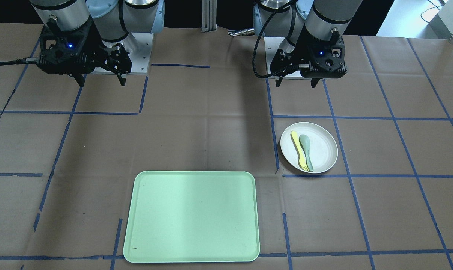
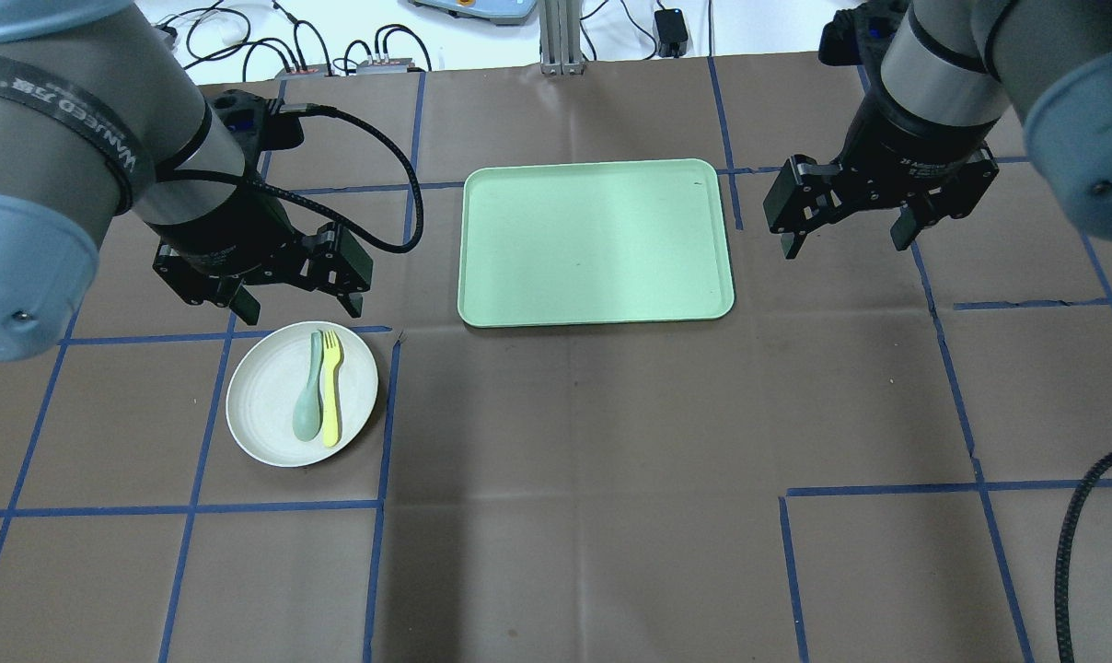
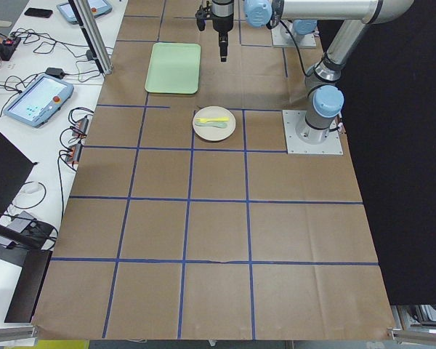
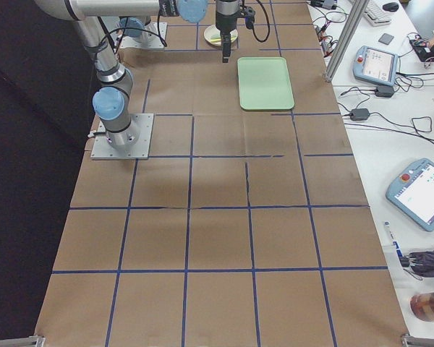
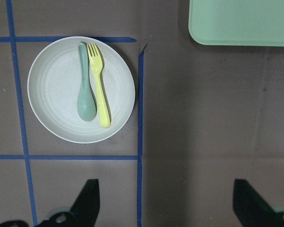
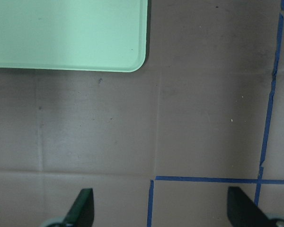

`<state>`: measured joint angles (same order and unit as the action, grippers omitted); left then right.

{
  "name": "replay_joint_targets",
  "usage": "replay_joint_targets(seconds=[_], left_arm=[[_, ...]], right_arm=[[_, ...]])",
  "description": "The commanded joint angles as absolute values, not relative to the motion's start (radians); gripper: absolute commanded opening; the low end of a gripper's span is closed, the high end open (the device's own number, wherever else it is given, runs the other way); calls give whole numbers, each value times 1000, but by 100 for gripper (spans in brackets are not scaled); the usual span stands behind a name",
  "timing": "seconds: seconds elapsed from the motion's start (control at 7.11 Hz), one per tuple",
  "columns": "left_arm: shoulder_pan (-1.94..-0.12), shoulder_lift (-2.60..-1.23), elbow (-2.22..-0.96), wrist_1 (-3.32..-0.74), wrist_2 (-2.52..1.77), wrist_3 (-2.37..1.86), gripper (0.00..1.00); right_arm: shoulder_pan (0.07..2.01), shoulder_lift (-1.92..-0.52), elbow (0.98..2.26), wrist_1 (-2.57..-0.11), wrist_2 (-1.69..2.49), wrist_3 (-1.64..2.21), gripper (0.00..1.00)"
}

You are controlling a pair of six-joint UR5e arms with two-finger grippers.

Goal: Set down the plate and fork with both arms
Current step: 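Lower the left gripper toward the rim of the white plate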

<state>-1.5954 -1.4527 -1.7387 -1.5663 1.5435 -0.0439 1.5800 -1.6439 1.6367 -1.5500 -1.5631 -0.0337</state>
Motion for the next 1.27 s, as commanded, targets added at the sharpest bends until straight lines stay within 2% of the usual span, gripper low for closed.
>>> replay_joint_targets(seconds=[0.0, 0.7, 1.13], left_arm=[[-1595, -1454, -1744, -1557, 1543, -44, 99], [-1595, -1486, -1747, -1549, 1536, -41, 100], [-1586, -1494, -1804, -1464, 1534, 43, 100]], right_arm=[[1580, -1644, 1637, -1551, -1563, -34, 100], [1580, -1644, 1637, -1551, -1562, -34, 100], [1580, -1643, 1637, -1551, -1562, -35, 100]])
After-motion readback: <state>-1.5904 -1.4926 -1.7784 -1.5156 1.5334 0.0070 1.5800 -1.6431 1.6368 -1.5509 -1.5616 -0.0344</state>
